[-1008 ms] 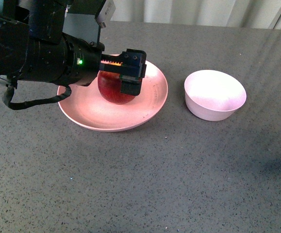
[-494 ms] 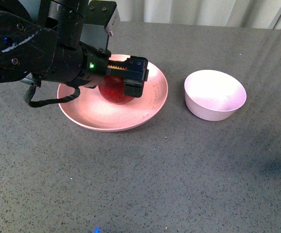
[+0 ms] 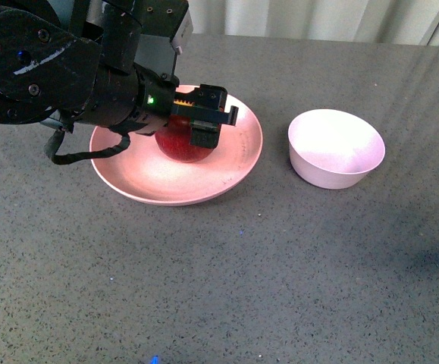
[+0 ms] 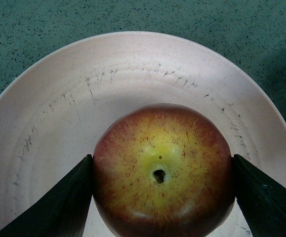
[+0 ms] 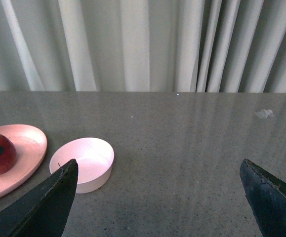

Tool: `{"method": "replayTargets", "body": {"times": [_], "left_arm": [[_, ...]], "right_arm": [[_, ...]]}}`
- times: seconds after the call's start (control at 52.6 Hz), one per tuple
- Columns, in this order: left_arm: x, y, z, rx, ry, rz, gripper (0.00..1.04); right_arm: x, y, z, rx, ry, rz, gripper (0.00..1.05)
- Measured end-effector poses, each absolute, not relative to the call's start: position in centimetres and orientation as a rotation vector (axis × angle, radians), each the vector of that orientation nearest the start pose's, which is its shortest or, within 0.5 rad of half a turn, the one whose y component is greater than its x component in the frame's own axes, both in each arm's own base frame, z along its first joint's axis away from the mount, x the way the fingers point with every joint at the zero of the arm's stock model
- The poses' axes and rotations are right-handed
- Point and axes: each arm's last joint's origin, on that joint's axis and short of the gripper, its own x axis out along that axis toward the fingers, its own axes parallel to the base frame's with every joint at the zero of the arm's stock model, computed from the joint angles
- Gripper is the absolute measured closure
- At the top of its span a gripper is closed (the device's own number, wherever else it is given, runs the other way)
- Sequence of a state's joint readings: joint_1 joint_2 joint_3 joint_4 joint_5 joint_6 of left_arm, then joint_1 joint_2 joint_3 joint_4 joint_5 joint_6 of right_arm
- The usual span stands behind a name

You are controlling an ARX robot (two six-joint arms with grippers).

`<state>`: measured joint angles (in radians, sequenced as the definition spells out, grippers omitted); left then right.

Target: Move apple from plate to bowl

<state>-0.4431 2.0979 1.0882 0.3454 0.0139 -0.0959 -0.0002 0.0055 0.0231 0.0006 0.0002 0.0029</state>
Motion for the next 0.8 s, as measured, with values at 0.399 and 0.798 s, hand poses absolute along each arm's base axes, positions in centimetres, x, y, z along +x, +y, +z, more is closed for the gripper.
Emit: {"method": "replayTargets", "body": {"times": [0.399, 0.798], "left_arm": [[35.4, -20.2, 15.1, 0.050, 0.562, -0.481, 0.34], [34.0, -27.1, 16.4, 0.067, 0.557, -0.637, 0.34]], "right_arm": [[9.7, 0.0, 17.1, 0.003, -0.018, 0.000, 0.09], [9.7, 0.0, 17.1, 0.003, -0.018, 0.000, 0.09]]}}
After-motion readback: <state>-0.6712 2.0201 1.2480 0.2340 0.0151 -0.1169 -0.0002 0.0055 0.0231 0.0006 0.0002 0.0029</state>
